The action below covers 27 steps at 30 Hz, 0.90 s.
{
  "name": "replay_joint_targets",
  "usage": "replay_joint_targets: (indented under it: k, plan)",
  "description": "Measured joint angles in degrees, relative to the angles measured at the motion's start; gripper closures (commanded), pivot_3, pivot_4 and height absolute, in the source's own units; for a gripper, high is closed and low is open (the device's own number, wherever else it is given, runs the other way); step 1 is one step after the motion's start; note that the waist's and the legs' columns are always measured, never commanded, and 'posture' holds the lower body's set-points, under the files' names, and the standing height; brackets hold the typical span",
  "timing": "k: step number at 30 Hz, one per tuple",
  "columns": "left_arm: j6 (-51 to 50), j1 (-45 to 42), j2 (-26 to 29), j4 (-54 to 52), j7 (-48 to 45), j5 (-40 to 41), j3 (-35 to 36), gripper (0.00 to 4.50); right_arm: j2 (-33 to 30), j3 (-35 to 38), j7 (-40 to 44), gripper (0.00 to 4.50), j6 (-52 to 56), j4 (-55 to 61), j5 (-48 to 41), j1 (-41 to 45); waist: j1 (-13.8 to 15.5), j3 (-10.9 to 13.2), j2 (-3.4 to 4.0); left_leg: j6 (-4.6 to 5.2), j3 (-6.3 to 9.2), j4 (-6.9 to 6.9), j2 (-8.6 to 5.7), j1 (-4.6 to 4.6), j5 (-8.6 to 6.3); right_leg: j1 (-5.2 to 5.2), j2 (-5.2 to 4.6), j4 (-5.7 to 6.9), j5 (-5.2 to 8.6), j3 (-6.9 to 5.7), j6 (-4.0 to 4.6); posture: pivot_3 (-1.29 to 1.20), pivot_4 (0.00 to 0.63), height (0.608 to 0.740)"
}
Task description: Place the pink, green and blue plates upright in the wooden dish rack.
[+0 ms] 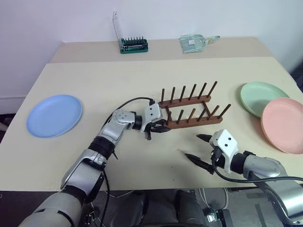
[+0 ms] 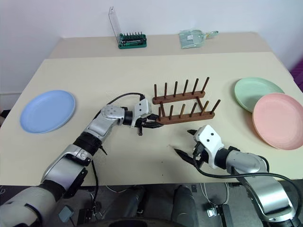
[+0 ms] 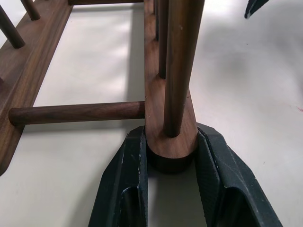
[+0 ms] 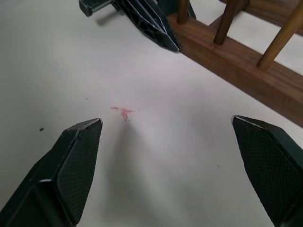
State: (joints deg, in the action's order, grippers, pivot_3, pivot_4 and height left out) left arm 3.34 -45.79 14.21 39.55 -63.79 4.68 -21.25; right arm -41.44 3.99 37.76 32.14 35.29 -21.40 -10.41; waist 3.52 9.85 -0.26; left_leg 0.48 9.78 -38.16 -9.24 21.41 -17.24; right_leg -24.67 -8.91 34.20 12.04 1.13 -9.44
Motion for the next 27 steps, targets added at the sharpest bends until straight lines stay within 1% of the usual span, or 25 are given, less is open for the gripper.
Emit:
replay_joint_targets:
  k: [1,3,6,7,10,13,14,15,16,18,19,20,21,23,25,27]
  plan:
    - [0.7,-0.2,-0.2,1.1,-0.5,-0.1,0.4,2.67,0.2,0.2,-0.3,0.00,0.1,0.2,-0.1,-0.3,0.0,0.0,0.00,0.00,0.00,0.00,0.00,0.00,0.00,0.01,0.00,-0.02,-0.02,0.00,-0.01,0.00,0.150,0.740]
    - [1.2,-0.3,-0.4,2.2,-1.6,-0.2,0.8,1.82,0.8,0.8,-1.0,0.00,0.5,0.4,-0.2,-0.3,0.0,0.0,0.00,0.00,-0.01,-0.01,0.00,-0.02,0.00,0.03,0.01,-0.02,-0.03,0.00,-0.01,0.00,0.150,0.740]
    - [2.3,-0.3,-0.4,3.0,-0.9,-0.7,1.5,0.28,2.3,1.8,-3.4,0.00,2.8,0.2,-0.3,1.1,-0.1,0.0,-0.01,-0.03,-0.01,-0.02,0.06,-0.05,0.02,0.05,0.05,-0.02,-0.09,0.01,0.05,0.00,0.150,0.740]
    - [2.0,-0.3,-0.1,2.8,-0.4,-0.8,1.9,0.11,2.3,2.2,-3.8,0.00,3.3,0.1,-0.2,1.5,-0.2,0.0,-0.01,-0.03,-0.01,-0.02,0.07,-0.05,0.02,0.05,0.08,-0.02,-0.10,0.01,0.05,0.00,0.150,0.740]
    - [-2.1,2.8,3.2,-2.8,-0.1,-0.1,3.8,0.11,1.6,4.1,-4.3,0.00,3.7,-0.5,0.4,1.5,-1.1,0.0,0.01,-0.03,0.01,0.02,0.10,-0.04,0.02,0.02,0.11,-0.01,-0.10,0.02,0.05,0.00,0.150,0.740]
    - [-8.5,8.5,7.8,-12.6,0.3,1.5,6.6,1.06,-0.3,6.0,-4.4,0.85,3.8,-3.5,1.7,1.8,-2.0,0.0,0.03,-0.03,-0.02,0.04,0.10,-0.06,0.01,-0.03,0.13,0.01,-0.10,0.09,0.06,0.00,0.150,0.740]
    - [-11.1,10.7,9.3,-16.3,0.1,2.3,7.1,1.61,-0.6,6.0,-4.5,1.39,3.8,-4.8,2.4,2.2,-2.1,0.0,0.03,-0.04,-0.02,0.04,0.12,-0.05,0.01,-0.03,0.14,0.01,-0.10,0.09,0.06,0.00,0.150,0.740]
    - [-13.5,12.6,10.3,-20.0,-0.3,3.0,7.4,2.01,-0.9,5.8,-4.5,1.77,3.8,-6.1,3.0,2.6,-2.1,0.0,0.06,-0.04,-0.02,0.04,0.11,-0.05,0.01,-0.03,0.13,0.02,-0.10,0.09,0.06,0.00,0.150,0.740]
    - [-15.9,14.3,11.0,-23.6,-0.9,3.6,7.4,2.57,-1.1,5.5,-4.5,2.34,3.8,-7.1,3.4,3.0,-2.1,0.0,0.06,-0.04,-0.02,0.04,0.11,-0.04,0.01,-0.03,0.13,0.02,-0.10,0.09,0.06,0.00,0.150,0.740]
    - [-20.3,16.9,11.5,-29.7,-1.4,4.3,6.3,3.61,-1.3,4.5,-4.3,3.33,3.8,-8.8,4.4,4.4,-1.7,0.0,0.06,-0.04,-0.02,0.01,0.10,-0.04,0.01,-0.01,0.11,0.01,-0.10,0.10,0.07,0.00,0.150,0.740]
    - [-22.1,17.8,11.0,-33.0,-0.7,4.3,5.2,4.13,-1.3,3.7,-4.3,3.91,3.7,-9.9,4.9,5.6,-1.4,0.0,0.05,-0.04,-0.02,-0.01,0.10,-0.04,0.01,0.01,0.12,0.00,-0.12,0.10,0.09,0.00,0.150,0.740]
    - [-23.4,18.3,10.0,-35.2,0.3,4.3,4.3,4.15,-1.2,3.0,-4.4,4.39,3.7,-10.8,5.3,6.8,-1.2,0.0,0.05,-0.04,-0.03,-0.02,0.09,-0.05,0.01,0.04,0.11,-0.01,-0.12,0.10,0.10,0.00,0.150,0.740]
    - [-25.6,18.5,8.2,-37.4,2.0,4.2,3.2,4.15,-1.2,2.2,-4.6,4.46,3.7,-12.1,6.0,8.4,-1.0,0.0,0.05,-0.04,-0.02,-0.04,0.08,-0.04,0.01,0.05,0.10,-0.01,-0.13,0.09,0.09,0.00,0.150,0.740]
    - [-28.4,18.4,5.8,-39.3,4.7,3.9,1.6,4.15,-1.2,1.3,-5.2,4.46,3.6,-13.9,7.5,10.6,-1.2,0.0,0.05,-0.04,-0.02,-0.04,0.09,-0.05,0.01,0.05,0.12,-0.01,-0.13,0.10,0.09,0.00,0.150,0.740]
    - [-29.3,18.1,5.3,-39.7,7.0,2.5,0.2,4.15,-1.1,0.6,-6.1,4.46,3.6,-16.2,9.0,12.2,-1.4,0.0,0.06,-0.06,-0.05,0.00,0.12,-0.05,0.02,-0.02,0.13,0.00,-0.13,0.10,0.09,0.00,0.150,0.740]
    - [-30.2,17.2,4.2,-38.2,10.7,-0.1,-0.7,4.15,-1.1,-1.0,-6.7,4.46,2.9,-19.9,11.2,15.8,-1.5,-0.1,0.09,-0.09,-0.14,0.03,0.15,-0.10,0.04,0.00,0.15,0.01,-0.15,0.16,0.12,0.00,0.150,0.740]
